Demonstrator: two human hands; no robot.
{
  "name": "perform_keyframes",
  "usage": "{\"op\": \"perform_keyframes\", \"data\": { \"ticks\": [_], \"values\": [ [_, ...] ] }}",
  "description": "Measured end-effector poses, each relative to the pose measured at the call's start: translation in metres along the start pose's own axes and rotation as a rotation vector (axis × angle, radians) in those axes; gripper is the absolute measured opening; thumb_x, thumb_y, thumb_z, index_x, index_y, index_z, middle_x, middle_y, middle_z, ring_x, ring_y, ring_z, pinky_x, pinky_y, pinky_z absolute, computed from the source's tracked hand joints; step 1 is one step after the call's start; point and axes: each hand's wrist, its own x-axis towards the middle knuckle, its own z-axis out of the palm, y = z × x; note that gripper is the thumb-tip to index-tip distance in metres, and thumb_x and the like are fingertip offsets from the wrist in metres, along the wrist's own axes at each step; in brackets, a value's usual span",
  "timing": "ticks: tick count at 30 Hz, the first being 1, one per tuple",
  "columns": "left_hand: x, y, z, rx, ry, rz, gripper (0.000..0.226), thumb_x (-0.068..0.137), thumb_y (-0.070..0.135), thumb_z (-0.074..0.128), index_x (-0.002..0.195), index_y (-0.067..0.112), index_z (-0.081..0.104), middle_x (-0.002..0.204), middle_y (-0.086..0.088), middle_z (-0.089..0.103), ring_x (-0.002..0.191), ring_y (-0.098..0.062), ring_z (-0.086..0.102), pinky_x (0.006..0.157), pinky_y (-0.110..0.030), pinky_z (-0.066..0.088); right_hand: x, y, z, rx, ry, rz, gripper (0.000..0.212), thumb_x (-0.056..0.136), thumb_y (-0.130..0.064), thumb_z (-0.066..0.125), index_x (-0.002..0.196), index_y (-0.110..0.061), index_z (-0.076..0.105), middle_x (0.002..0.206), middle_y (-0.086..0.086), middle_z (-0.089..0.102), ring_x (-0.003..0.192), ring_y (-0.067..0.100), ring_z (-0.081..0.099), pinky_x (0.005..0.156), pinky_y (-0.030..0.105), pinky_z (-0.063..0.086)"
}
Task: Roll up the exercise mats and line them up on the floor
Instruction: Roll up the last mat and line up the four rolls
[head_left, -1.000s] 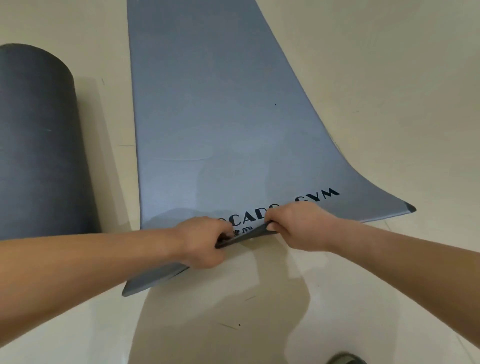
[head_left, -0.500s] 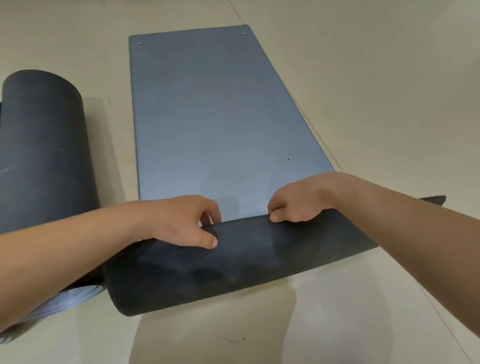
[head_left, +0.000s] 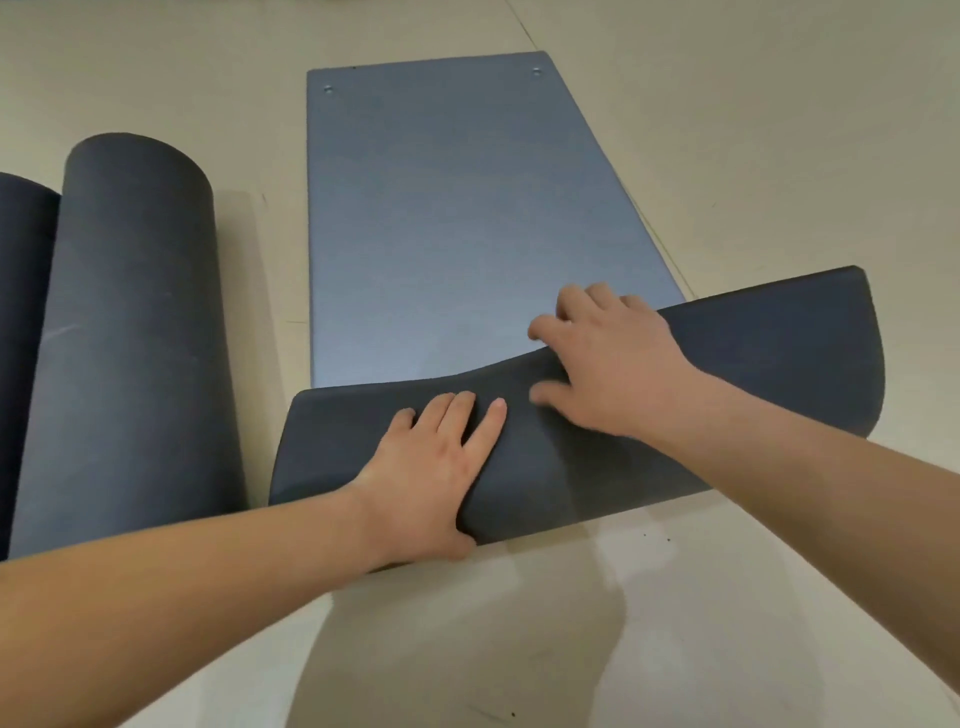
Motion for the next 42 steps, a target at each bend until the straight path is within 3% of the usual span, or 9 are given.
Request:
{"op": "perform_keyframes", "data": {
  "ticks": [4, 7, 14, 19, 25, 28, 33, 38, 42],
  "values": [
    [0.016, -0.014, -0.001, -0.077, -0.01, -0.005, 0.141, 0.061, 0.073, 0.075, 0.163, 0.027, -0.012, 0.163, -0.009, 0.015, 0.148, -0.029, 0.022, 0.12, -0.048, 0.033, -0.04, 0.0, 0.024, -0.113, -0.364, 0.044, 0.137, 0.058, -0.086, 0.073, 0.162, -0.036, -0.003, 0.166, 0.014, 0.012, 0.153, 0.04, 0.013, 0.119, 0.06, 0.026],
    [0.02, -0.015, 0.0, -0.07, -0.02, -0.044, 0.141, 0.063, 0.078, 0.072, 0.163, 0.034, -0.018, 0.171, -0.013, -0.002, 0.158, -0.035, 0.004, 0.128, -0.051, 0.016, -0.047, 0.007, 0.058, -0.107, -0.316, 0.067, 0.149, 0.058, -0.083, 0.077, 0.159, -0.035, -0.022, 0.17, 0.016, -0.004, 0.156, 0.042, 0.0, 0.12, 0.066, 0.02],
    [0.012, 0.002, 0.012, 0.016, -0.096, -0.143, 0.145, 0.068, 0.083, 0.069, 0.161, 0.024, -0.025, 0.17, -0.017, 0.001, 0.157, -0.039, 0.006, 0.126, -0.061, 0.016, -0.031, 0.021, 0.065, -0.036, -0.296, -0.048, 0.143, 0.048, -0.084, 0.08, 0.158, -0.046, -0.005, 0.164, 0.013, 0.016, 0.152, 0.039, 0.014, 0.119, 0.069, 0.019],
    [0.014, -0.01, 0.011, -0.23, -0.157, -0.029, 0.128, 0.063, 0.068, 0.076, 0.163, 0.031, 0.004, 0.147, 0.002, 0.042, 0.128, -0.023, 0.049, 0.104, -0.042, 0.05, -0.029, 0.026, 0.058, -0.007, -0.344, -0.097, 0.119, 0.048, -0.081, 0.076, 0.148, -0.048, 0.02, 0.134, -0.001, 0.048, 0.124, 0.025, 0.049, 0.101, 0.05, 0.043],
    [0.001, 0.01, 0.007, -0.41, -0.26, 0.077, 0.069, 0.066, 0.043, 0.078, 0.127, 0.041, 0.045, 0.102, 0.013, 0.055, 0.088, -0.011, 0.061, 0.079, -0.038, 0.059, -0.055, 0.031, 0.05, 0.099, -0.518, -0.143, 0.085, 0.057, -0.068, 0.079, 0.127, -0.051, 0.033, 0.102, -0.012, 0.055, 0.087, 0.015, 0.061, 0.081, 0.04, 0.054],
    [0.002, 0.017, 0.006, -0.512, -0.423, 0.126, 0.067, 0.064, 0.043, 0.085, 0.12, 0.044, 0.05, 0.102, 0.015, 0.062, 0.089, -0.01, 0.064, 0.08, -0.038, 0.06, -0.059, 0.035, 0.05, 0.239, -0.76, -0.127, 0.086, 0.055, -0.06, 0.089, 0.124, -0.053, 0.038, 0.101, -0.013, 0.061, 0.086, 0.012, 0.062, 0.076, 0.035, 0.053],
    [0.02, -0.006, -0.002, -0.736, -0.593, 0.09, 0.086, 0.054, 0.055, 0.098, 0.13, 0.051, 0.059, 0.12, 0.025, 0.069, 0.106, -0.001, 0.069, 0.102, -0.035, 0.056, -0.027, 0.046, 0.066, 0.416, -1.007, -0.04, 0.096, 0.04, -0.06, 0.1, 0.122, -0.059, 0.051, 0.118, -0.021, 0.059, 0.108, 0.016, 0.064, 0.096, 0.047, 0.057],
    [0.035, -0.043, -0.029, -0.263, -0.212, -0.076, 0.119, 0.057, 0.088, 0.078, 0.157, 0.036, 0.041, 0.158, 0.014, 0.044, 0.142, -0.017, 0.047, 0.113, -0.041, 0.044, 0.015, 0.06, 0.053, 0.423, -0.747, 0.096, 0.113, 0.043, -0.061, 0.099, 0.144, -0.049, 0.049, 0.146, -0.013, 0.05, 0.132, 0.023, 0.055, 0.107, 0.049, 0.048],
    [0.022, -0.045, -0.029, 0.047, 0.069, -0.103, 0.06, 0.096, 0.063, 0.056, 0.143, 0.026, 0.052, 0.137, 0.001, 0.055, 0.118, -0.023, 0.055, 0.092, -0.041, 0.053, 0.038, 0.056, 0.043, 0.258, -0.248, 0.23, 0.096, 0.06, -0.075, 0.085, 0.141, -0.038, 0.05, 0.136, -0.007, 0.055, 0.119, 0.024, 0.06, 0.085, 0.04, 0.05]
  ]
}}
